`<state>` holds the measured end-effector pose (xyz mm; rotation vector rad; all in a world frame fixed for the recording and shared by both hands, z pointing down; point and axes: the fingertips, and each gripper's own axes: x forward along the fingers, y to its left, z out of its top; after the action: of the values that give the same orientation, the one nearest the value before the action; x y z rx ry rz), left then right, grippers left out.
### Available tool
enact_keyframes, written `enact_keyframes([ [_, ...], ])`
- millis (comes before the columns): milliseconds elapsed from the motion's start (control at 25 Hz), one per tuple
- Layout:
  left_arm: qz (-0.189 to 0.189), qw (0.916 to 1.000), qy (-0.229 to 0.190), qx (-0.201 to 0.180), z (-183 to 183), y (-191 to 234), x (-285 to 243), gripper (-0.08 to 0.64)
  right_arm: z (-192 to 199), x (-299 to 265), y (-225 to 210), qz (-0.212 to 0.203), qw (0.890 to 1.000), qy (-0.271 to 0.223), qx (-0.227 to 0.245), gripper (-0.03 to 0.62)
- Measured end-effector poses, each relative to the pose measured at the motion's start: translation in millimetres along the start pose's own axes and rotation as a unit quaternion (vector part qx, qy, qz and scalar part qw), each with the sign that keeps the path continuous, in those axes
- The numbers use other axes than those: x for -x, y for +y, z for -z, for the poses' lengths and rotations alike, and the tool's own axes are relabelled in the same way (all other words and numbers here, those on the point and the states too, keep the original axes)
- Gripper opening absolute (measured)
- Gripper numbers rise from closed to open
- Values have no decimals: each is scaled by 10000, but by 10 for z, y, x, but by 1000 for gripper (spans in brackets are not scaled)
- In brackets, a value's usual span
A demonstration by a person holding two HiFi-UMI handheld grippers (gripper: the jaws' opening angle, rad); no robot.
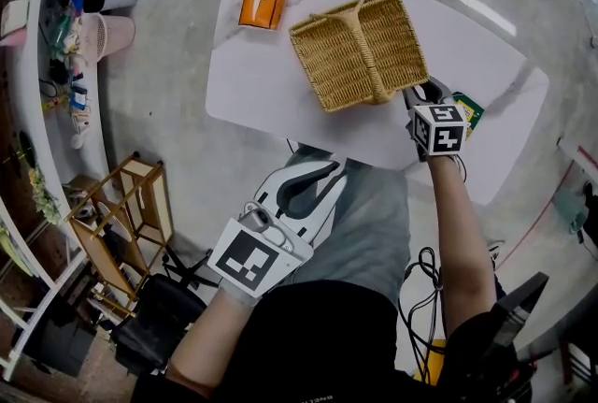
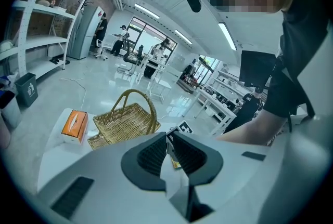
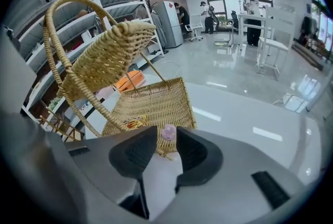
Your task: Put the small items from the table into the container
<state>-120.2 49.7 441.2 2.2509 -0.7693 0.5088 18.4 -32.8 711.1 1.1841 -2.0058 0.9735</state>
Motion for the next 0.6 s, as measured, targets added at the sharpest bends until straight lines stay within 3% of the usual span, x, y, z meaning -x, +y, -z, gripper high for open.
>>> enact_keyframes([
  [600,128,9998,-21,-124,-8,-121,-1,44,-93,234,101,15,9997,-241,-14,114],
])
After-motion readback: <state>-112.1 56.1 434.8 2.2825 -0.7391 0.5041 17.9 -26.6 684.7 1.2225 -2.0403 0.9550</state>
